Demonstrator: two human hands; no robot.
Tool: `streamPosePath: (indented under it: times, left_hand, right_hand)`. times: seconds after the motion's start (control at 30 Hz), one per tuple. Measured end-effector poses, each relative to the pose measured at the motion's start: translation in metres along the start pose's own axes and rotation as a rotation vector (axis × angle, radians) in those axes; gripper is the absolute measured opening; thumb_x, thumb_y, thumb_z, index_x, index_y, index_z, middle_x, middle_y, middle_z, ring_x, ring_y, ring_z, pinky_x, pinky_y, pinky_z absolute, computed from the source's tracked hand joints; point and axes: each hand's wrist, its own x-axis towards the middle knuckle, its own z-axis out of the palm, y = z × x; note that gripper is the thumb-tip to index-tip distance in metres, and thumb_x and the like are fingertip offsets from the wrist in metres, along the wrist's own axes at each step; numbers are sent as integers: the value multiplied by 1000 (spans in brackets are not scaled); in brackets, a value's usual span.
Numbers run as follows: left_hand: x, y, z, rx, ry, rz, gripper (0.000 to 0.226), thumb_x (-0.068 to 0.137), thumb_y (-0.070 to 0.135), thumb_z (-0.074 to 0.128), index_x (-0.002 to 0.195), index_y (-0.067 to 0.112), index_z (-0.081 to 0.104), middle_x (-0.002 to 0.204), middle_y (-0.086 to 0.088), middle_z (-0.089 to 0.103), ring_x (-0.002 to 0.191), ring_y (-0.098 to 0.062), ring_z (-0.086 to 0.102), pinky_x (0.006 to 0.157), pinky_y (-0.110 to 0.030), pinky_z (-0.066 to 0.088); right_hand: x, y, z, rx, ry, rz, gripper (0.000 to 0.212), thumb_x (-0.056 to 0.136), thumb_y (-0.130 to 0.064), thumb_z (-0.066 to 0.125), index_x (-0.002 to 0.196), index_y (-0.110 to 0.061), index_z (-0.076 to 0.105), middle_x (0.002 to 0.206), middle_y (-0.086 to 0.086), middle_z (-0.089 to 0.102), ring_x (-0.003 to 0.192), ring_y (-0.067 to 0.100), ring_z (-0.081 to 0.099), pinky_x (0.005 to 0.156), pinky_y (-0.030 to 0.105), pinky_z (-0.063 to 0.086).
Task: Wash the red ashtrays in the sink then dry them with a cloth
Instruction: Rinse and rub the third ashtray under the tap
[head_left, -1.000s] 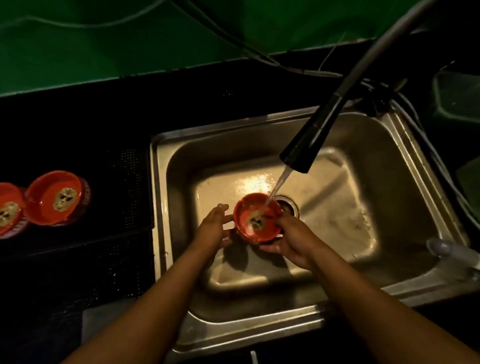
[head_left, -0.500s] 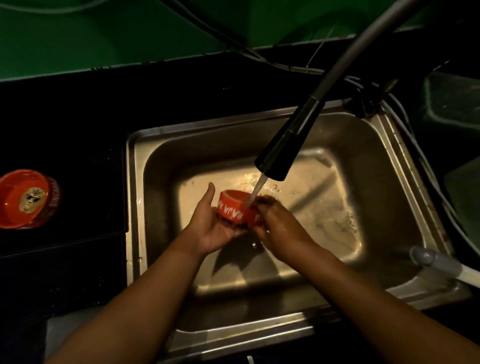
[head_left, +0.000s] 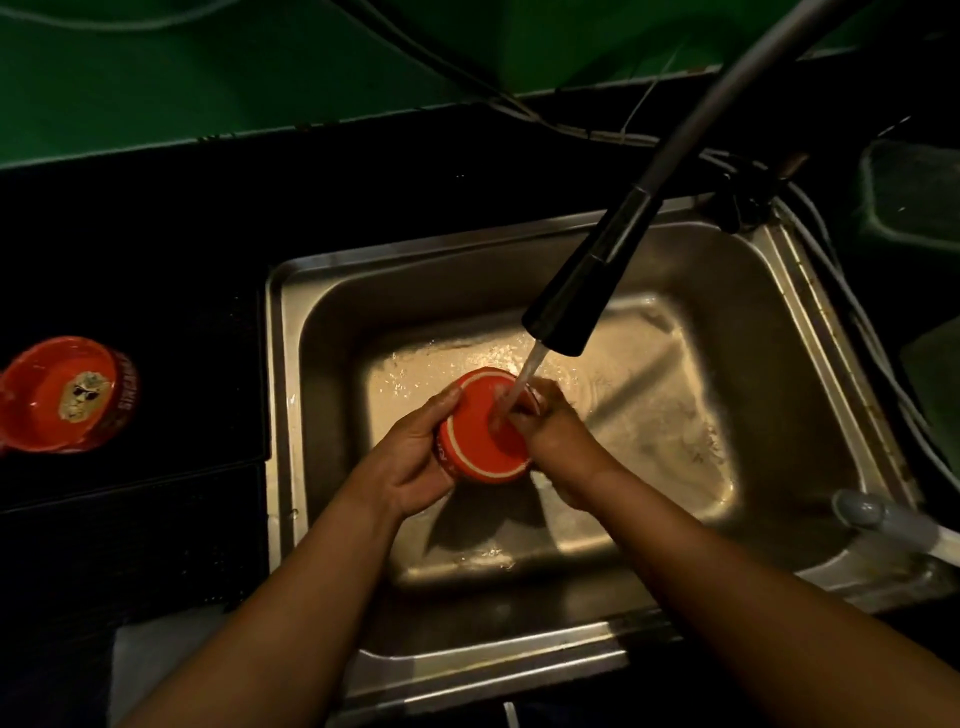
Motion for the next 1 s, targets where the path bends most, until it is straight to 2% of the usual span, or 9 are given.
streamPosePath:
  times: [0.07,0.2,0.33,0.4,0.5,0.6,0.73,0.87,1.0]
  left_hand:
    - [2,-3,-1,7,45,-6,79,63,55,74,127,13,57,117,-20,64,100,-31,65,81,-46,56]
    - [15,-14,8,78,80,-38,77,75,70,47,130,16,55,127,-20,60,117,-33,58,102,-50,44]
    - [23,-14,26,94,85,-156,58,91,61,38,118,14,62,110,-15,69,101,-32,65,87,-48,52]
    - [21,-8,30,79,47,-206,56,90,59,42,109,11,65,100,-16,71,90,-29,69,77,-46,56]
    - [17,-1,30,74,-29,-179,48,89,37,51,125,6,56,112,-19,65,97,-29,67,85,-45,54]
    - [14,-4,23,87,-5,-101,51,80,11,54,130,2,47,114,-22,65,100,-31,66,87,-44,55]
    - [11,-11,16,292,110,78,44,91,3,51,133,16,45,124,-19,59,111,-35,61,93,-50,51]
    - [-6,-8,18,680,252,289,23,95,11,49,112,27,52,110,-6,63,97,-21,63,72,-31,53]
    - [-17,8,2,686,291,220,19,97,31,48,116,30,51,112,-1,60,94,-16,58,74,-26,47]
  right_hand:
    - [-5,-2,-4,201,-96,104,29,89,-28,64,117,-19,60,111,9,70,98,27,68,90,49,54]
    - [-12,-3,-22,280,3,6,21,89,-18,65,107,-12,58,106,12,71,97,29,69,83,46,56]
    - [-24,-4,-36,-338,129,-338,27,79,-26,77,90,-17,54,87,1,65,80,14,64,64,30,54]
    - [-30,0,-38,-664,148,-611,32,77,-26,76,100,-16,57,94,5,66,86,18,62,72,32,53]
    - [-28,18,-45,-921,76,-880,42,79,-36,67,116,-20,56,125,8,58,118,21,49,99,40,43]
    - [-38,18,-43,-482,80,-556,46,84,-35,70,124,-35,47,144,-15,29,130,-4,32,102,9,32]
    - [-34,15,-25,379,35,-12,47,93,-31,57,133,-39,34,133,-3,48,106,18,62,77,37,58]
    - [-19,7,1,283,28,108,18,95,-25,56,110,-33,54,121,6,63,101,27,64,72,43,59]
    - [-26,15,-7,261,-131,242,21,96,-23,53,117,-20,56,110,7,68,98,25,66,69,40,58]
